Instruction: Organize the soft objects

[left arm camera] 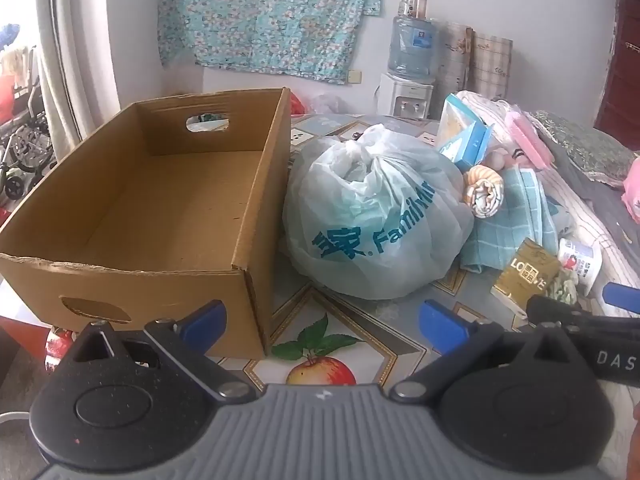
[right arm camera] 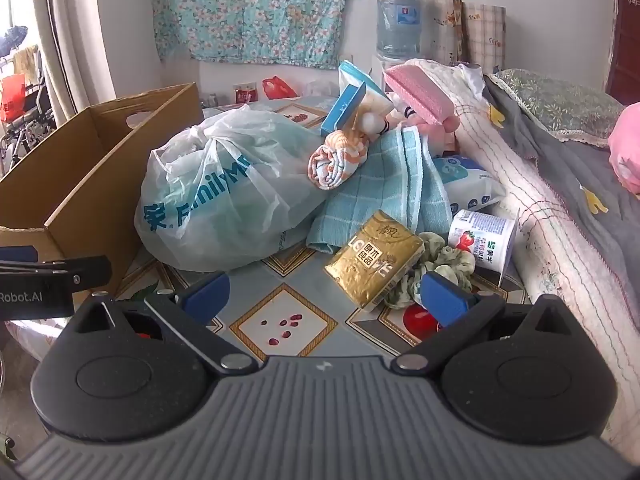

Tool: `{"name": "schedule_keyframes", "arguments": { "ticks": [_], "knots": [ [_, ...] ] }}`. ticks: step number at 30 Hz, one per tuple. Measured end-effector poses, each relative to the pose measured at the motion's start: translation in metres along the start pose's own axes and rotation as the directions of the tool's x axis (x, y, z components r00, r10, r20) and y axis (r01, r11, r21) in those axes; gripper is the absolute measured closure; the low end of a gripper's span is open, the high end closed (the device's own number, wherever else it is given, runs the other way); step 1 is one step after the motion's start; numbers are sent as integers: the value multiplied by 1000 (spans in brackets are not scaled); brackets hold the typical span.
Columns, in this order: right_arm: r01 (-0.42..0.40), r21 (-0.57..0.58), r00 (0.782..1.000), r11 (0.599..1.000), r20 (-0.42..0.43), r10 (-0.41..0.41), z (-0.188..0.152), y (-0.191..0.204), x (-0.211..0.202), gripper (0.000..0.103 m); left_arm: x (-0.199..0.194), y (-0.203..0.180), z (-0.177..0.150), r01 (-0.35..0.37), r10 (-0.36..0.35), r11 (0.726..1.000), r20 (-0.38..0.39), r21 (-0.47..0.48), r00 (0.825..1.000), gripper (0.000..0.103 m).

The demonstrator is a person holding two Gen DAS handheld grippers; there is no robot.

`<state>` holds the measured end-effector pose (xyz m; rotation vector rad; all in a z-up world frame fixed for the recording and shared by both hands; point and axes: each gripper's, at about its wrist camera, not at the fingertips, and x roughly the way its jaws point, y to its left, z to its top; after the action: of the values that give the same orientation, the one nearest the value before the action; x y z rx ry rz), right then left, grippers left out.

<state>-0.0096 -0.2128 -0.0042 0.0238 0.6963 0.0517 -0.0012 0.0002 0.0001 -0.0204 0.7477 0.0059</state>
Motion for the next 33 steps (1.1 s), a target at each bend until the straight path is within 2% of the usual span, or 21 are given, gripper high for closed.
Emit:
{"name": "schedule_keyframes", "arguments": {
  "ticks": [33],
  "knots": [
    [6,-18,1000,1000,-2,-6,5,3,1,1,-1,6,3,7,-7,1000,-10,-23,1000,0]
  ]
}}
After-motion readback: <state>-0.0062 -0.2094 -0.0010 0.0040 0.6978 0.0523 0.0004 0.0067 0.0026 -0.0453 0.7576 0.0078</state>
